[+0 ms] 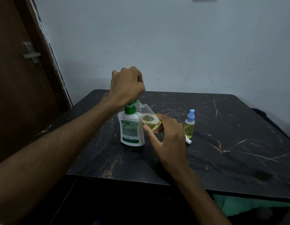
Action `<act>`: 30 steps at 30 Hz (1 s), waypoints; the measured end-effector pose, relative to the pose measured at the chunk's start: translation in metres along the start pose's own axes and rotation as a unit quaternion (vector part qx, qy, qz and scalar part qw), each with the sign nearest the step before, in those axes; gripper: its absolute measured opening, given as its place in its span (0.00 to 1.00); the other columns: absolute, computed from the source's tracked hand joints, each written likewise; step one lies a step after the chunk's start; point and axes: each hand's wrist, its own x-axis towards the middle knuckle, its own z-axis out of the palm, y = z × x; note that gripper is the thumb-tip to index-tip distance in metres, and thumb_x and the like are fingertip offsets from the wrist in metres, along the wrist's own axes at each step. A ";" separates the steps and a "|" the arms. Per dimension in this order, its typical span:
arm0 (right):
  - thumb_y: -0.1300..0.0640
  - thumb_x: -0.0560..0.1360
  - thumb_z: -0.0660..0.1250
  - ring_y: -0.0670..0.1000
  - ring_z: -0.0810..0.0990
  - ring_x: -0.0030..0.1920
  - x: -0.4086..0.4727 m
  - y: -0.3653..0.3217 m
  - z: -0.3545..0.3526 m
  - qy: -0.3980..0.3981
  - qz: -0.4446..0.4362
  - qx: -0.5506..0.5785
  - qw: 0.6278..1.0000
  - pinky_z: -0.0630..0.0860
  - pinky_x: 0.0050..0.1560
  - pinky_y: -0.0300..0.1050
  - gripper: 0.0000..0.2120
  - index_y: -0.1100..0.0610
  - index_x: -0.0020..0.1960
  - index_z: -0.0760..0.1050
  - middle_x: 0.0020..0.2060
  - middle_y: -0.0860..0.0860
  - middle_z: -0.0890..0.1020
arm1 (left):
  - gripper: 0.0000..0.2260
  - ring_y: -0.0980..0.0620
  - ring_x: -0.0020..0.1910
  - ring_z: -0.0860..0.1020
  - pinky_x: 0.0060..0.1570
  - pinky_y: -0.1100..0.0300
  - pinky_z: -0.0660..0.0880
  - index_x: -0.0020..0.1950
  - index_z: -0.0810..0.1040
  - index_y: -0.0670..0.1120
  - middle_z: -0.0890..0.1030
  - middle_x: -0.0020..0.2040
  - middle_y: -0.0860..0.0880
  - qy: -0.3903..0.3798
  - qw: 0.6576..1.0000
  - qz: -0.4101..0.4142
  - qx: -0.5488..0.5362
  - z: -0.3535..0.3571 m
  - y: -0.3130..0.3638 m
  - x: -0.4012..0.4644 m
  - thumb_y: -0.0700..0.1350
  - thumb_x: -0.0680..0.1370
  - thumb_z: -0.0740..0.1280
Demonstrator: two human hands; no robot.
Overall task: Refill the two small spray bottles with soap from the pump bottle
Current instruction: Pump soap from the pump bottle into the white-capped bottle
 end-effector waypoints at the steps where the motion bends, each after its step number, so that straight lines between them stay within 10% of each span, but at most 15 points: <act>1: 0.43 0.80 0.70 0.47 0.77 0.47 0.000 0.000 0.000 0.001 0.000 0.001 1.000 0.73 0.54 0.50 0.17 0.53 0.63 0.78 0.51 0.45 0.82 | 0.09 0.49 0.42 0.81 0.63 0.46 0.71 0.43 0.86 0.46 0.86 0.42 0.49 0.001 1.000 0.001 0.002 -0.001 0.000 0.001 0.40 0.71 0.66; 30: 0.42 0.80 0.69 0.45 0.77 0.50 0.000 0.000 0.000 -0.004 0.012 0.000 1.000 0.73 0.56 0.48 0.19 0.53 0.64 0.79 0.53 0.45 0.83 | 0.10 0.49 0.40 0.81 0.62 0.44 0.75 0.42 0.87 0.46 0.86 0.40 0.50 -0.014 1.000 0.003 0.008 -0.002 0.001 0.005 0.41 0.69 0.66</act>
